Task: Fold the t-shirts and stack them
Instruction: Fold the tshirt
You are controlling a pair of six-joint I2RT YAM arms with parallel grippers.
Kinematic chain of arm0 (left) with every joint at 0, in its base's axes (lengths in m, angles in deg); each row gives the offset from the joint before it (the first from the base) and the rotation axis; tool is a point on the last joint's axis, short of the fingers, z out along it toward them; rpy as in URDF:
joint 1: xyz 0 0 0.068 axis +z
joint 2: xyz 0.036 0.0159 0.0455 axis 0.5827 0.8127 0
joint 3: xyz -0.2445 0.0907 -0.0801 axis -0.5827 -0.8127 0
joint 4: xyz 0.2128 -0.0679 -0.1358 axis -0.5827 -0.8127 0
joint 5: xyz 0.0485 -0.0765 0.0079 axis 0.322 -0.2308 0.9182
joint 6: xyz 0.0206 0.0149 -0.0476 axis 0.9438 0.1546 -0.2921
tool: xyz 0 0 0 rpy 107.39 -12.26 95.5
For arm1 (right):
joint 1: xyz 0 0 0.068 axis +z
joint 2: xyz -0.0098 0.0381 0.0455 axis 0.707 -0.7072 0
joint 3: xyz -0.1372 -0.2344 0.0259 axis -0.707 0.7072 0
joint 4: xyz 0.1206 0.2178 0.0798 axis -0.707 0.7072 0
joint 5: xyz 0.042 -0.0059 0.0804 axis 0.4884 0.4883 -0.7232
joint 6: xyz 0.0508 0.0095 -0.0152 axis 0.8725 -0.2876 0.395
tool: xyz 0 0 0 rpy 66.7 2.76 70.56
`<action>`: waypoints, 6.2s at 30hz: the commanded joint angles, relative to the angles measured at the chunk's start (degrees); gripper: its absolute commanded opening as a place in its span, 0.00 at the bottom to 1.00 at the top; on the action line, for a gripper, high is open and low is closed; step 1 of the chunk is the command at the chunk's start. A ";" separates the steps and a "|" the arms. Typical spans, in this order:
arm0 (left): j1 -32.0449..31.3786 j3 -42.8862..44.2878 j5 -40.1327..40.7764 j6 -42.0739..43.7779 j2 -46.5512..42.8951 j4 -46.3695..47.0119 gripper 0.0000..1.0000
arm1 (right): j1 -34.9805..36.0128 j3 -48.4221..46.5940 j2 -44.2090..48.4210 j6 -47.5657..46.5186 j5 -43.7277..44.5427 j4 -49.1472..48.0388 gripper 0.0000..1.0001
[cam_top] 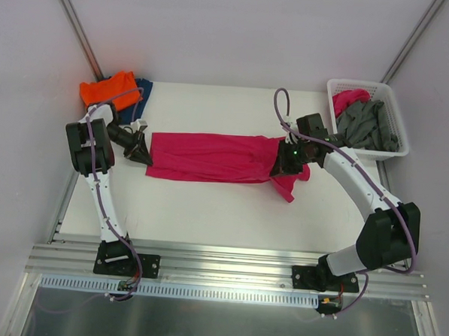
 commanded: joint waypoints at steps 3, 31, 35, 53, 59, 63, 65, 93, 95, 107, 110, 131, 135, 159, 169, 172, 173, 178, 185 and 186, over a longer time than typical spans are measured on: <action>0.14 1.10 -1.17 0.37 -0.49 -1.30 0.01 | -0.25 -0.91 1.26 -1.36 0.90 -0.61 0.01; 0.40 -14.89 -4.43 1.78 -30.81 -3.23 0.00 | -3.59 5.24 11.80 -3.30 0.55 1.59 0.01; 0.40 -16.48 -4.16 2.83 -33.27 -3.94 0.00 | -4.12 5.59 15.05 -4.71 1.25 3.51 0.01; 0.58 -20.61 -5.22 5.29 -45.39 -5.61 0.00 | -4.21 6.04 27.00 -7.52 0.63 7.57 0.01; 1.19 -22.19 -3.81 5.30 -46.72 -5.08 0.00 | -5.61 2.00 28.85 -14.37 2.39 7.56 0.01; 1.28 -22.11 -4.25 4.59 -46.20 -4.47 0.00 | -5.61 -4.15 27.45 -21.66 5.47 9.23 0.01; 1.46 -22.11 -3.90 4.06 -45.76 -4.38 0.00 | -5.61 -7.49 25.96 -24.38 6.96 9.59 0.01; 2.78 -11.38 -8.91 5.73 -33.45 -8.51 0.00 | -5.70 -1.79 19.19 -23.52 4.77 6.69 0.01; 2.78 -12.34 -9.08 5.73 -33.71 -8.51 0.00 | -5.70 -2.49 18.40 -24.92 5.64 6.86 0.01; 2.78 -13.40 -8.82 5.91 -30.99 -8.51 0.00 | -5.61 -6.44 10.93 -28.26 6.09 4.32 0.01; 2.78 -13.93 -7.77 5.65 -29.06 -8.25 0.00 | -5.70 -8.37 6.45 -28.71 5.91 3.09 0.01; 0.93 0.48 0.41 1.34 -5.51 -5.70 0.00 | -4.65 -34.13 -29.85 -28.18 8.72 3.08 0.01; -0.56 1.01 0.67 0.81 -4.62 -5.43 0.06 | -4.47 -34.57 -32.40 -28.09 8.55 2.82 0.01; -8.56 -21.49 -2.06 -0.15 -22.82 -3.85 0.99 | -3.59 -5.23 -8.59 -18.43 4.42 4.32 0.55; -8.91 -17.98 0.32 -0.86 -15.53 -3.94 0.99 | -4.56 -11.79 -16.05 -17.37 3.36 4.31 0.52; -8.91 -18.50 0.15 -0.95 -14.38 -3.94 0.99 | -5.00 -13.74 -19.13 -16.58 3.10 4.49 0.49; -8.91 -18.59 0.23 -0.95 -13.86 -3.85 0.99 | -5.00 -14.52 -20.35 -16.49 3.01 4.66 0.49; -8.91 -18.59 0.32 -1.12 -13.32 -4.03 0.99 | -5.17 -14.27 -22.39 -15.44 2.40 4.66 0.48; -8.91 -18.24 0.76 -1.30 -12.53 -4.11 0.99 | -6.05 -11.46 -21.60 -15.00 2.31 4.49 0.42; -8.91 -18.15 0.58 -1.30 -12.53 -4.12 0.99 | -6.31 -10.76 -21.51 -14.91 2.13 4.40 0.40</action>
